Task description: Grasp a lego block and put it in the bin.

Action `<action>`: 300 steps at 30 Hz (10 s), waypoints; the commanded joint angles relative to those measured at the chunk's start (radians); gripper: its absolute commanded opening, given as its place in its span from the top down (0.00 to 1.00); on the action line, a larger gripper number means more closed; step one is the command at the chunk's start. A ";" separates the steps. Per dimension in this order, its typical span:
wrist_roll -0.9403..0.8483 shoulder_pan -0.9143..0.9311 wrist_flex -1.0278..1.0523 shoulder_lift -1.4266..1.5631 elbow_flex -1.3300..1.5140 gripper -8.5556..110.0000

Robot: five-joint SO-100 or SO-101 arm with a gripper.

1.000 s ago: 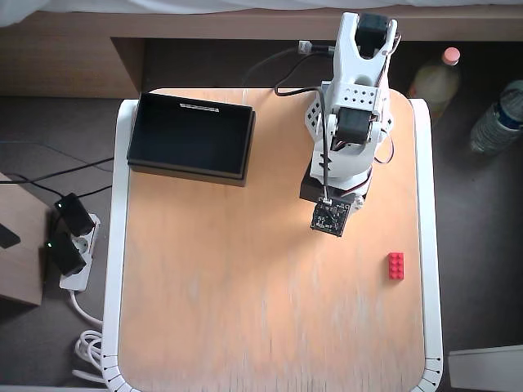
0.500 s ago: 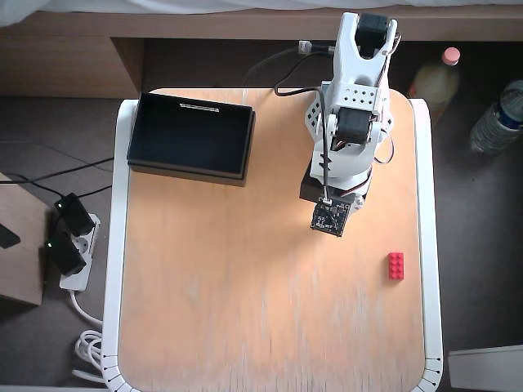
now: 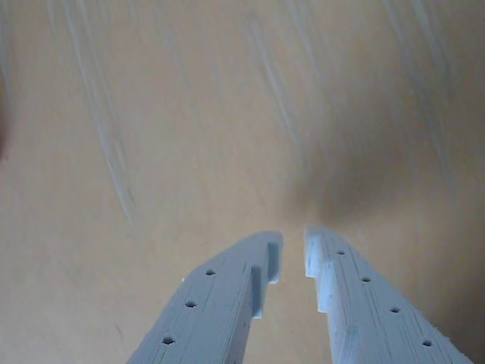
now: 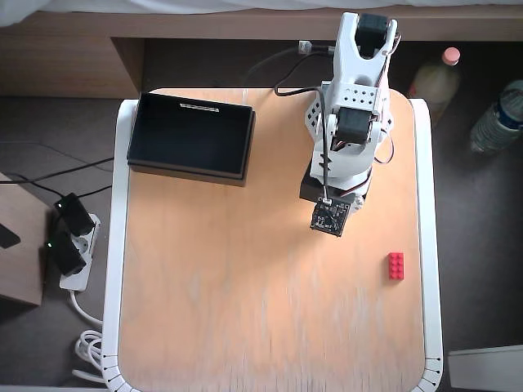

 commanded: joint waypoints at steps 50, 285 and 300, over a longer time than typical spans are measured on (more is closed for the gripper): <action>-0.121 -0.324 -0.035 -0.954 -0.856 0.72; 0.098 1.167 0.040 -1.358 -1.575 0.83; -0.061 0.692 0.041 -1.014 -1.575 0.92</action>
